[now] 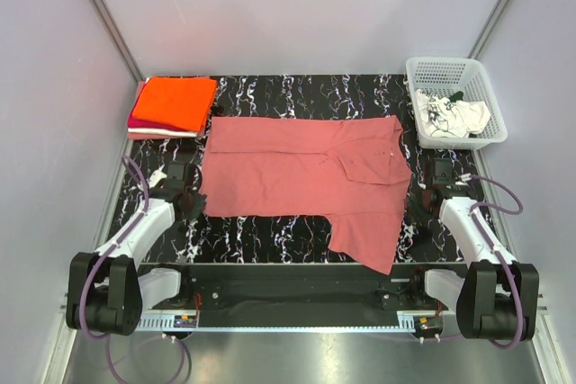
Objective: Fold and stack the t-shirts
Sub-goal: Fold the tshirt
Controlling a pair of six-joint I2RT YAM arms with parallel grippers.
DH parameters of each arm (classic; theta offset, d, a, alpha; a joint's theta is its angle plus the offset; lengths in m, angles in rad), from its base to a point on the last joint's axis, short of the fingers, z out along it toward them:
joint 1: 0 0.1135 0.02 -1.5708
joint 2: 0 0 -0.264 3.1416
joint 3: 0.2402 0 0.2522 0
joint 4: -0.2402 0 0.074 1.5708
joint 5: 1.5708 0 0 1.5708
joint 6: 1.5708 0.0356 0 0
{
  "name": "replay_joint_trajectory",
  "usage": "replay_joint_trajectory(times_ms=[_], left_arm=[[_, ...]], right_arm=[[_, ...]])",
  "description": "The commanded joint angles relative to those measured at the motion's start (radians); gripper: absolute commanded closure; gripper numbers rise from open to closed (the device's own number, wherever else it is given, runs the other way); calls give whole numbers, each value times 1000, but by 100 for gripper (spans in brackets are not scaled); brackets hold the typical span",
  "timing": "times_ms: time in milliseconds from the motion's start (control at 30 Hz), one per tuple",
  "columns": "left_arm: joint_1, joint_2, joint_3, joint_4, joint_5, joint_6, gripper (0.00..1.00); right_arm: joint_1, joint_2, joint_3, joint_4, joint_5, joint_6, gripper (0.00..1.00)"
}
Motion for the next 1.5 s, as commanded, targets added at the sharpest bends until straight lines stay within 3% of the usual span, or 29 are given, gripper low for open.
replay_joint_trajectory(times_ms=[0,133,767,800,900,933,1100,1267,1467], left_arm=[[-5,16,2,24,-31,20,100],[-5,34,10,24,-24,26,100],[-5,10,19,24,-54,37,100],[-5,11,21,24,-54,37,100],[-5,11,21,24,-56,39,100],[-5,10,21,23,-59,40,100],[-26,7,39,23,-73,78,100],[-38,-38,39,-20,-96,28,100],[-66,-50,53,-74,-114,17,100]], right_arm=[[2,40,9,27,-13,-15,65],[3,106,18,54,-48,-21,59],[2,229,7,114,-25,-40,61],[2,233,9,116,-25,-40,62],[2,241,6,119,-16,-44,80],[2,241,4,119,-14,-48,100],[2,192,15,93,22,-80,100],[2,91,68,-36,113,-98,100],[2,-26,66,-96,109,-110,100]])
